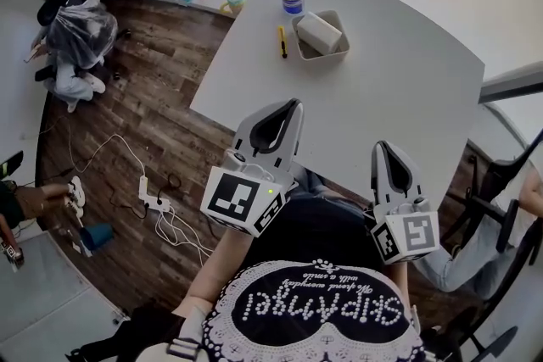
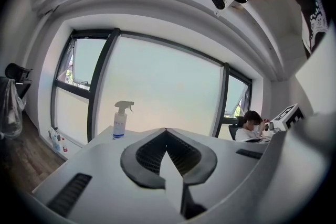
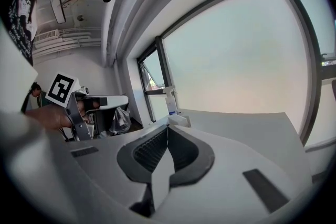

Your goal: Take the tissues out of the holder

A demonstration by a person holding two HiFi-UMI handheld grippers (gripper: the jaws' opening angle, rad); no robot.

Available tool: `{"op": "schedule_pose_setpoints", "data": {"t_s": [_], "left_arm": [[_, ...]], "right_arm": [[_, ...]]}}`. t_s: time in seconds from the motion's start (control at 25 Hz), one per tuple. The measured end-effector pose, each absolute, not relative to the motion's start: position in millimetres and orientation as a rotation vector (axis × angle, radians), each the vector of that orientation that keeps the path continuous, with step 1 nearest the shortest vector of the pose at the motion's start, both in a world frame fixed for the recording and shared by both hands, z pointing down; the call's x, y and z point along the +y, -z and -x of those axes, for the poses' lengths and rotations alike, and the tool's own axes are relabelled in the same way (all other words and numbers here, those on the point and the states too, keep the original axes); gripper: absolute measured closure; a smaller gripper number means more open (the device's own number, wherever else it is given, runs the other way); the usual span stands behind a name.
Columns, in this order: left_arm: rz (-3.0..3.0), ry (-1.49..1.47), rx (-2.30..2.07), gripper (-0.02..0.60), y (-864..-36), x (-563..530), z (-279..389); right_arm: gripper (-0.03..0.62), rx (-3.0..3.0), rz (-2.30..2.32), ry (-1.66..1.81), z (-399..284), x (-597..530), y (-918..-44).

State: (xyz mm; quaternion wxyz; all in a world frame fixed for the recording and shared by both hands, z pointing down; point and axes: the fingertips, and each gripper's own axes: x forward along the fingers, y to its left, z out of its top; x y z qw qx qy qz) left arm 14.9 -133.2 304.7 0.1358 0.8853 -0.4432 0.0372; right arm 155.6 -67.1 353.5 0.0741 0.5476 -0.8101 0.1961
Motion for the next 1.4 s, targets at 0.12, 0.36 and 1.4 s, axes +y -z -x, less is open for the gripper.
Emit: {"op": "schedule_pose_setpoints", "data": {"t_s": [0.12, 0.36, 1.4], "left_arm": [[-2.570, -0.100, -1.262, 0.580, -303.1, -135.9, -13.3], [-2.565, -0.104, -1.251, 0.580, -300.7, -148.3, 0.3], [-2.537, -0.084, -1.191, 0.580, -304.4, -188.3, 7.7]], "right_arm": [[0.582, -2.420, -1.666, -0.585, -153.6, -68.5, -350.7], [0.582, -2.397, -1.681, -0.575, -143.0, -76.9, -345.7], [0.471, -2.582, -1.495, -0.342, -115.3, -172.0, -326.5]]}}
